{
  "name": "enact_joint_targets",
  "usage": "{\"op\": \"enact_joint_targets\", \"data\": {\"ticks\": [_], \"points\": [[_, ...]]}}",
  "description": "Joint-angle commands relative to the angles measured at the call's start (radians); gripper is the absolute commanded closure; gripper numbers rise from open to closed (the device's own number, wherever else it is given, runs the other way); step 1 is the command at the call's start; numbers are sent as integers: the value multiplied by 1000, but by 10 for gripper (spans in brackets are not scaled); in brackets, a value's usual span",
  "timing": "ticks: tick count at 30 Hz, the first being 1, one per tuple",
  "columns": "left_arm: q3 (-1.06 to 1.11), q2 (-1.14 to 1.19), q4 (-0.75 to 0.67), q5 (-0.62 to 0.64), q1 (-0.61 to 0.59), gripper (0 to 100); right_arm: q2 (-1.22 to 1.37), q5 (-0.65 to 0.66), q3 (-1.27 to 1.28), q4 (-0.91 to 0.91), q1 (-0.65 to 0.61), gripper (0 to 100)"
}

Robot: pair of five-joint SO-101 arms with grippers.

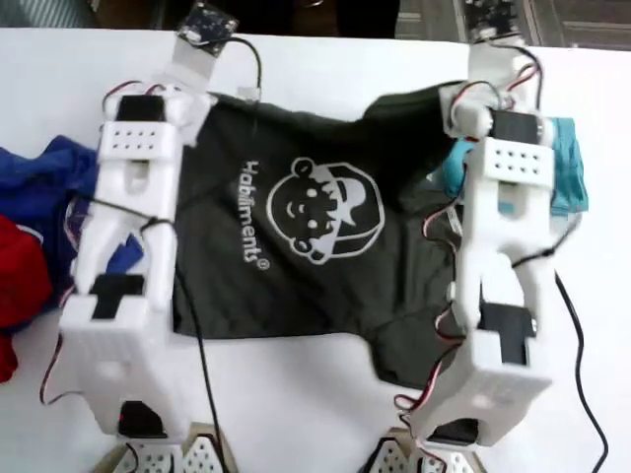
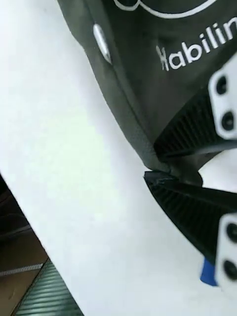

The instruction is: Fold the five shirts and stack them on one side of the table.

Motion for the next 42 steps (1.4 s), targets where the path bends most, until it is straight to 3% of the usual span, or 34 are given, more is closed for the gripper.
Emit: {"op": "enact_joint_targets", "data": {"ticks": [1,14,30,42], "points": [[-133,69,-12,8,2,975,28,0,-40,-90,-5,979],[-387,281,55,9,-97,975,343,212,-559,-91,4,979],[-559,394,57,9,-155,975,700,227,-1088,-97,-1,979],[-464,397,66,8,-89,975,773,229,-1094,-133,1,979]]}}
